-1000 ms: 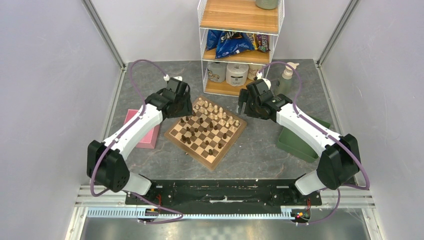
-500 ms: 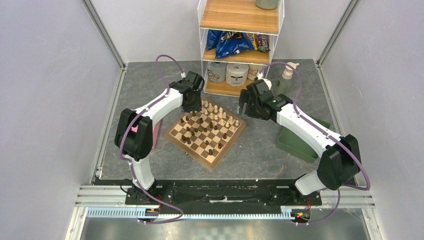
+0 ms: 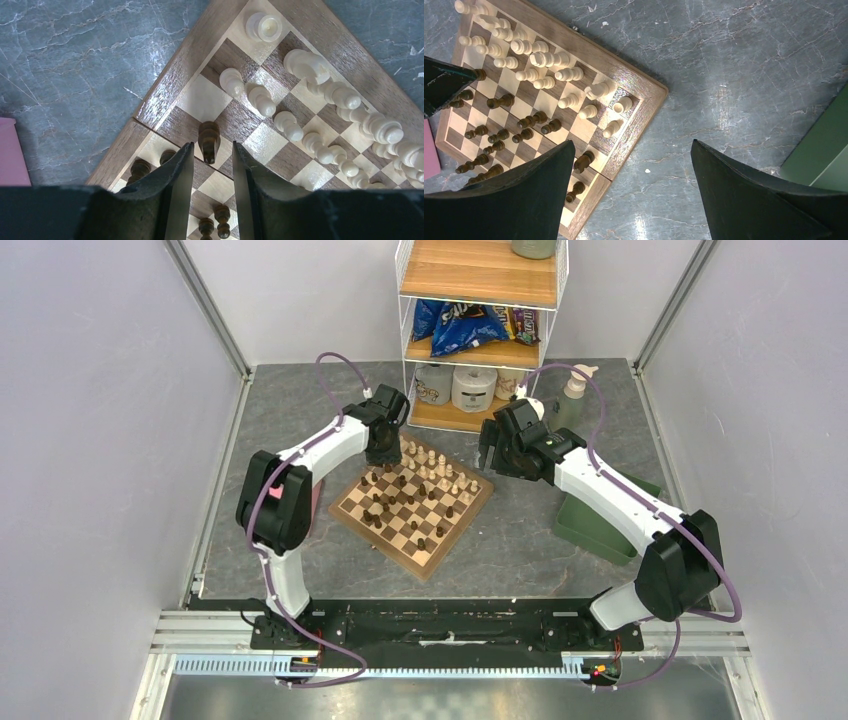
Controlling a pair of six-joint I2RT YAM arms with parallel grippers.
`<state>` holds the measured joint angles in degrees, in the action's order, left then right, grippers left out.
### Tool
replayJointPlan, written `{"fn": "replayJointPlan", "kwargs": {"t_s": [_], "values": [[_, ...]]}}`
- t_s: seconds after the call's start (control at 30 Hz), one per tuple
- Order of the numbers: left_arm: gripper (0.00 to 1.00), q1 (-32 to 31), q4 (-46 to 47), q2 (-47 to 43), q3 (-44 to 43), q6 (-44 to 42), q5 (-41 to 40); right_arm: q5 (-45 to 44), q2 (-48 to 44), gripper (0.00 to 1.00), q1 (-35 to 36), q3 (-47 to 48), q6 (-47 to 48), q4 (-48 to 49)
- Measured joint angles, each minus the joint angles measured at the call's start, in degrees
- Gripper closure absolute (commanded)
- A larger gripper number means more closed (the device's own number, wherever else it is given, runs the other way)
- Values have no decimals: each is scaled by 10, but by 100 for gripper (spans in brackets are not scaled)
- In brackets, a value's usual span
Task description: Set up the chess pieces on the board
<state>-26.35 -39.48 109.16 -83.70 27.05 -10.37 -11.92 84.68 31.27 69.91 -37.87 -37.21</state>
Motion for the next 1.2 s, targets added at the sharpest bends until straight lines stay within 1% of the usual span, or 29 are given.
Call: {"fn": "replayJointPlan", "kwargs": {"t_s": [0.27,0.4,0.5,0.57,0.67,0.73,0.87,1.0,1.13,1.2], "values": [[68,3,6,9,0,0,0,0,0,6,0,0,2,0],[74,3,7,9,0,0,0,0,0,6,0,0,2,-2],[82,3,8,9,0,0,0,0,0,6,0,0,2,-2],[89,3,9,9,0,0,0,0,0,6,0,0,2,-2],[95,4,9,9,0,0,-1,0,0,6,0,0,2,-2],[98,4,9,8,0,0,-1,0,0,6,0,0,2,-2],[98,4,8,5,0,0,-1,0,0,6,0,0,2,-2],[98,4,3,-21,0,0,-3,0,0,6,0,0,2,-2],[98,4,-8,-89,2,-2,-5,0,0,6,0,0,2,-2],[98,4,-9,-139,14,-2,-11,0,0,6,0,0,2,-2]]}}
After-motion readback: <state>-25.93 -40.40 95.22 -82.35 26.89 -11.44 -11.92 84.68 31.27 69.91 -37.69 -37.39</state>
